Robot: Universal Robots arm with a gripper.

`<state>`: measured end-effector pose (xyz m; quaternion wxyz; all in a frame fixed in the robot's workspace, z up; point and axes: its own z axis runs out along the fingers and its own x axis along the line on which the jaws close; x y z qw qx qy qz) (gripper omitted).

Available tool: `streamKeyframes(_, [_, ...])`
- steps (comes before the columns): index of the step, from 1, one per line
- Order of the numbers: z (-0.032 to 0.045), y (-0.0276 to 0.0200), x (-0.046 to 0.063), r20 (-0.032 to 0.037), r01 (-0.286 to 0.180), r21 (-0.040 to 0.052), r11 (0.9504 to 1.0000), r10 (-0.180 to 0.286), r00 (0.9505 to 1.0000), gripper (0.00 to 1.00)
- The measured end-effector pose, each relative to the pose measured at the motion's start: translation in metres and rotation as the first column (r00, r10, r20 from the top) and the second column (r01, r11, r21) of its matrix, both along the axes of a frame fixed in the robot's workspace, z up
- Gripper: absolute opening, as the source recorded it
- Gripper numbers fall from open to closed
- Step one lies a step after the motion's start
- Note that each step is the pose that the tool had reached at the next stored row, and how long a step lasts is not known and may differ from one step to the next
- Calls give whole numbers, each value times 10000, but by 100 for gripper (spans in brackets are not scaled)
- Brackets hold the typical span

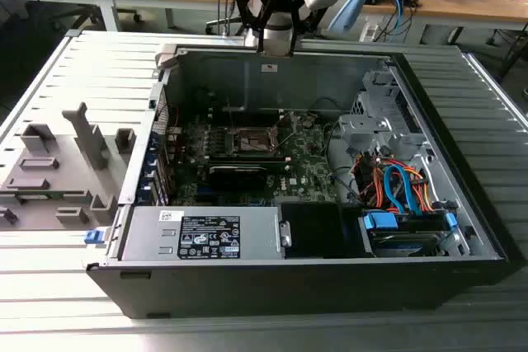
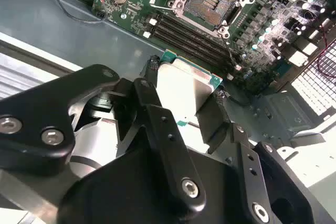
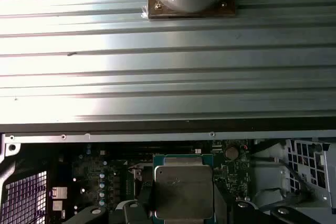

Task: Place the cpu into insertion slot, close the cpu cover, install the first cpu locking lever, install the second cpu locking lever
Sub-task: 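Place the cpu into insertion slot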

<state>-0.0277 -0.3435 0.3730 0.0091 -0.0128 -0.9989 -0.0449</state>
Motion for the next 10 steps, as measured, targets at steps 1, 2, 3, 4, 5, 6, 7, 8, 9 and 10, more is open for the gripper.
streamKeyframes(1, [0, 0, 0, 0, 0, 0, 10000, 0, 10000, 54])
streamKeyframes(2, [0, 0, 0, 0, 0, 0, 10000, 0, 10000, 54])
streamKeyframes(3, [0, 0, 0, 0, -1, -1, 10000, 1, 10000, 54])
streamKeyframes(4, [0, 0, -1, 0, 0, -1, 10000, 0, 10000, 54])
streamKeyframes(5, [0, 0, -1, 0, 0, -1, 10000, 0, 10000, 54])
streamKeyframes(6, [-1, 0, -1, 0, 1, -1, 10000, -1, 10000, 54])
streamKeyframes(7, [-1, -1, -1, 0, 0, -1, 10000, 0, 10000, 54])
streamKeyframes(8, [-2, -2, -2, 1, 1, 0, 10000, -1, 10000, 54])
streamKeyframes(9, [-3, -4, -3, 1, 0, 2, 10000, 0, 10000, 54])
streamKeyframes(10, [-3, -8, -4, 0, 2, 0, 10000, -2, 10000, 54])
